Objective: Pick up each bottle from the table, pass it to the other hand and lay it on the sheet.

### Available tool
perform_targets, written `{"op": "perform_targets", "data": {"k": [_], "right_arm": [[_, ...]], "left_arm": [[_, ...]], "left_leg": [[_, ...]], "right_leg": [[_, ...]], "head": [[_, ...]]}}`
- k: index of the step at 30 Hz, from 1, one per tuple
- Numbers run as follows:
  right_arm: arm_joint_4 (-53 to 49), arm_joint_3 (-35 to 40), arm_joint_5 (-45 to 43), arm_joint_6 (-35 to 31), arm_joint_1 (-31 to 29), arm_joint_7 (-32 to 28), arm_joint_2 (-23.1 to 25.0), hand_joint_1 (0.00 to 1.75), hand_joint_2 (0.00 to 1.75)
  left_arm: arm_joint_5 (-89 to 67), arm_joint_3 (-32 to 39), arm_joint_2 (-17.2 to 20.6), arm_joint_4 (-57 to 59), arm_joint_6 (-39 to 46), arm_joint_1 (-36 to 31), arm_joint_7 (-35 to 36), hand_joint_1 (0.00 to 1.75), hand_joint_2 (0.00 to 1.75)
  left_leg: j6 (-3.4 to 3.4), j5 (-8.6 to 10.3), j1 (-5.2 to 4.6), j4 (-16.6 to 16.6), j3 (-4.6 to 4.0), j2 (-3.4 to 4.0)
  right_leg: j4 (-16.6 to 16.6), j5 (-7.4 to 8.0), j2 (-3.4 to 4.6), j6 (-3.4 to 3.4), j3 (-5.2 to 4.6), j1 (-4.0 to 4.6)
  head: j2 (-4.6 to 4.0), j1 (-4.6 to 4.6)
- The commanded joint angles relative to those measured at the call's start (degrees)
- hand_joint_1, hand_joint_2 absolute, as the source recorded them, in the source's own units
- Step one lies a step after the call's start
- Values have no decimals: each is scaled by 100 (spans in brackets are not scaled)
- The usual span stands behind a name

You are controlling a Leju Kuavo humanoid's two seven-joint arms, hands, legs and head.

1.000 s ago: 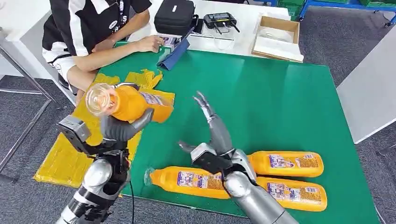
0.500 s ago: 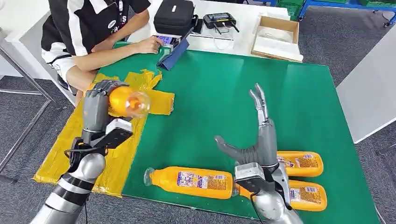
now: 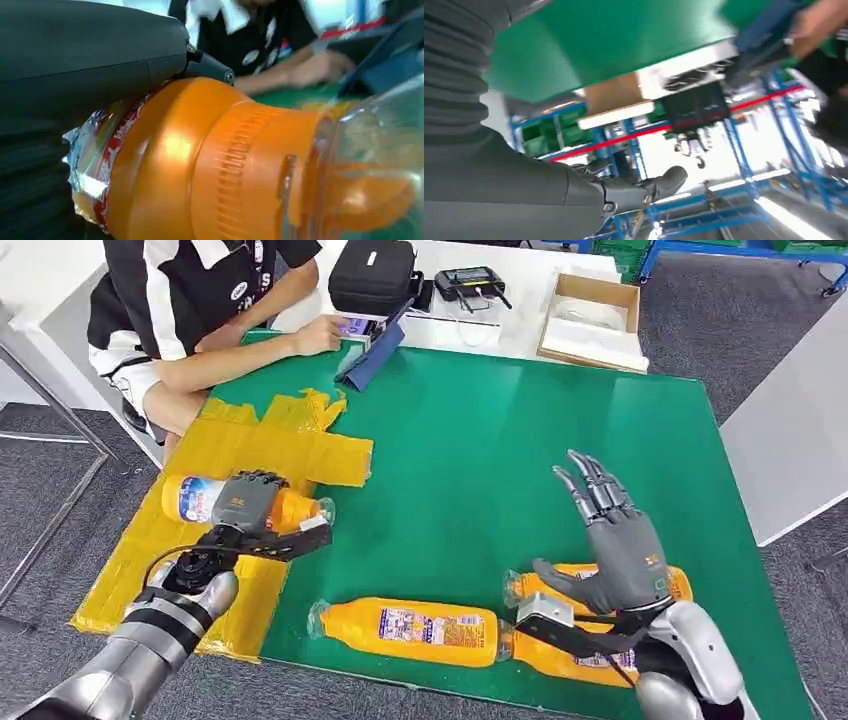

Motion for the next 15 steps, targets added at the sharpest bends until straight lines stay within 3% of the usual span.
{"op": "perform_targets", "data": {"k": [1, 11, 15], "right_arm": [[77, -459, 350, 349, -126, 149, -236, 0, 175], [77, -459, 350, 349, -126, 149, -236, 0, 175], [353, -496, 243, 550, -357, 108, -409, 0, 175]], "left_arm": [[229, 445, -573, 1219, -222, -561, 116, 175, 175], [229, 445, -573, 1219, -222, -561, 116, 175, 175], [1073, 883, -764, 1034, -374, -368, -502, 175, 175]], "left_leg": [[-7, -8, 1, -4, 27, -12], [-13, -18, 5, 2, 42, -3], [-11, -19, 4, 2, 43, -1]], "right_leg": [[-5, -12, 0, -7, 32, -1], [0, -19, 15, -13, 47, 2], [-2, -18, 18, -11, 50, 1]], "head": [[0, -2], [0, -2], [0, 0]]}}
